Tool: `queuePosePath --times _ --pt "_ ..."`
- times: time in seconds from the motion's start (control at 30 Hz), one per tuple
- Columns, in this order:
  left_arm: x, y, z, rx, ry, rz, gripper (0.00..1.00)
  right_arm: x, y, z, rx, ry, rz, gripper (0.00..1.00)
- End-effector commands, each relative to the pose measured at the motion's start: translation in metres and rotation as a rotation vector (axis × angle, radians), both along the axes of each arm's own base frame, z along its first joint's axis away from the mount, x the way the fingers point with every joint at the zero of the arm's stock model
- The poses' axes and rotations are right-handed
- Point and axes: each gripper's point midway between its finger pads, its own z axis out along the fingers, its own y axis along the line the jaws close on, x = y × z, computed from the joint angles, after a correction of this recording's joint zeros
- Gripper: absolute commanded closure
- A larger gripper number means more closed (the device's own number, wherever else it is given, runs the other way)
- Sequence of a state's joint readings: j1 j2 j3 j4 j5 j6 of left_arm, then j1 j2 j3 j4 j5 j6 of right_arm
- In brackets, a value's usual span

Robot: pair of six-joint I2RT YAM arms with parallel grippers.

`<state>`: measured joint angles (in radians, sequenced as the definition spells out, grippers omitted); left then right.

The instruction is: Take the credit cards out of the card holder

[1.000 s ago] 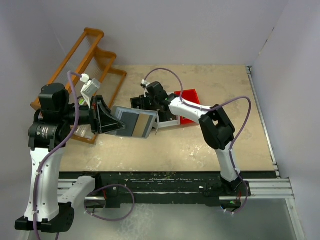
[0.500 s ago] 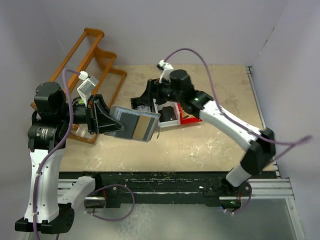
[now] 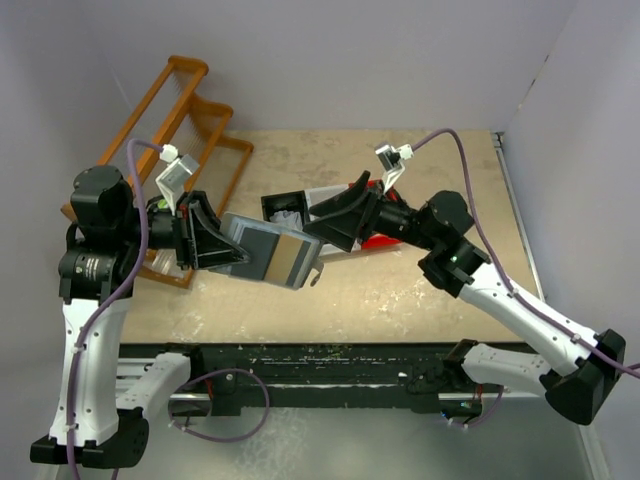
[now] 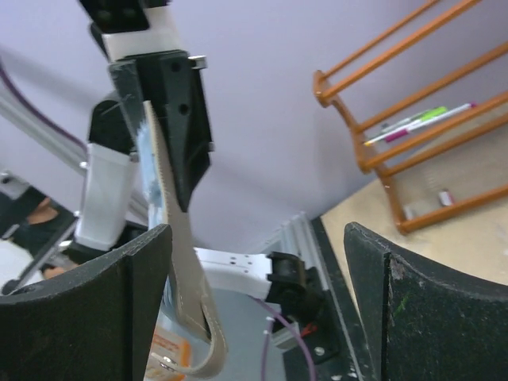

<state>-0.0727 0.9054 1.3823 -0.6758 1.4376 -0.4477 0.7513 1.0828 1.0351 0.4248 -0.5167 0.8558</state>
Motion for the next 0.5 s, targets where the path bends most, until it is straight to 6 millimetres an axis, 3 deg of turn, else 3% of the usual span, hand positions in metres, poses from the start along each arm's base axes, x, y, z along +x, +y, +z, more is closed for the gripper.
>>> queuePosePath --times 0.0,0.17,0.33,0.47 --pt "-0.003 0.000 0.002 -0.005 -0.060 -0.023 0.98 -0.043 0.001 0.033 0.170 -0.054 0.166 0.11" --pt "-0.002 0.000 0.004 -0.005 -0.070 -0.022 0.98 -0.054 -0.004 0.020 0.184 -0.041 0.185 0.15" --pt "0.002 0.000 0.001 0.002 -0.068 -0.008 0.99 -0.068 -0.013 0.022 0.221 -0.061 0.211 0.27" --pt "0.006 0.000 -0.001 0.006 -0.066 0.006 0.99 -0.073 -0.010 0.019 0.207 -0.067 0.210 0.30"
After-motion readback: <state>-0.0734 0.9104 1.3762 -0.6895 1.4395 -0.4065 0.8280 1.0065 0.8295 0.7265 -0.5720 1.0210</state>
